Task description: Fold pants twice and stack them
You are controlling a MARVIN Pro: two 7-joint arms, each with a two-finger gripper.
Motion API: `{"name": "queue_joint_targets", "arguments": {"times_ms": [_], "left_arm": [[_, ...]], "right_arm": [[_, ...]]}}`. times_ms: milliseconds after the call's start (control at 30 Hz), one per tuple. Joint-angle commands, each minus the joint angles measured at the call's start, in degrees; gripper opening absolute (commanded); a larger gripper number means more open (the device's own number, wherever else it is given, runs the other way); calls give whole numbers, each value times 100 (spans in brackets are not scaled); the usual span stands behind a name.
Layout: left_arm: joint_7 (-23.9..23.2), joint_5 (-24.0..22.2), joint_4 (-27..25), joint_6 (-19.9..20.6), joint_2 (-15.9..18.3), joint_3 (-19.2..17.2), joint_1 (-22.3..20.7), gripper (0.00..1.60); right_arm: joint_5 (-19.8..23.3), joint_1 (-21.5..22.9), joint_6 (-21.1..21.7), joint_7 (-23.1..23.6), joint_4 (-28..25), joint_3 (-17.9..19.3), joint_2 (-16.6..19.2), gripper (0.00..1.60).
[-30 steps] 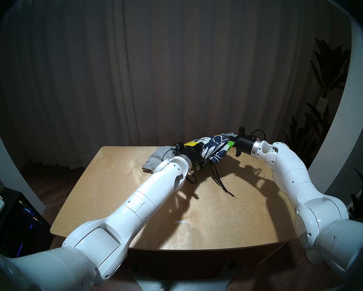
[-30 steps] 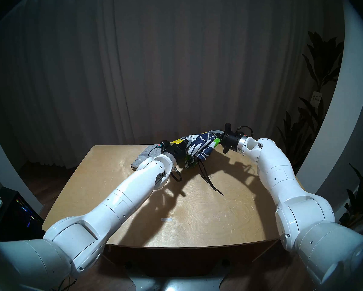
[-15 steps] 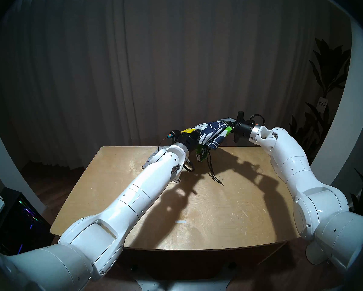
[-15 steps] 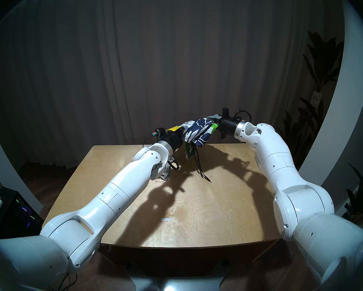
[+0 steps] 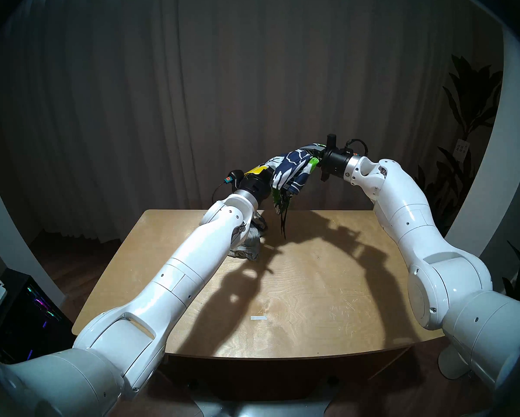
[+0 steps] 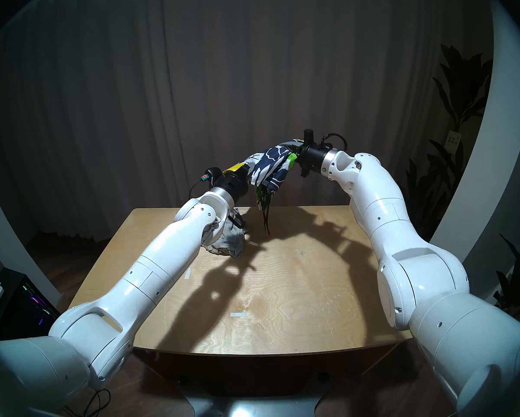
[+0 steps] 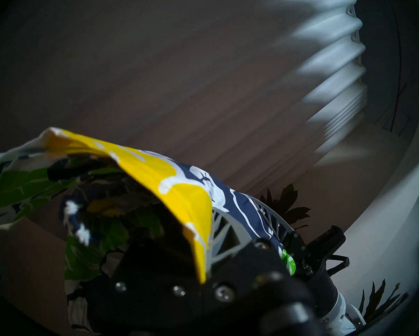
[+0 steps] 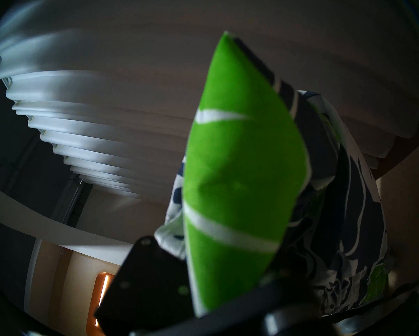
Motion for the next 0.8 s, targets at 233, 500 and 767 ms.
{"name": "queue_joint_targets", "arguments": {"times_ms": [233, 500, 767], "left_arm": [[174, -33, -872, -190, 662, -534, 481, 0], [369, -11, -1063, -222, 892, -740, 677, 0], [521, 61, -941, -237, 977, -789, 724, 0]], "right_arm": [[2, 901, -429, -424, 183, -92, -789, 0], [-63, 1215, -788, -690, 647, -166, -1211, 0], [-171, 1401, -1050, -776, 1188, -236, -1464, 0]]}}
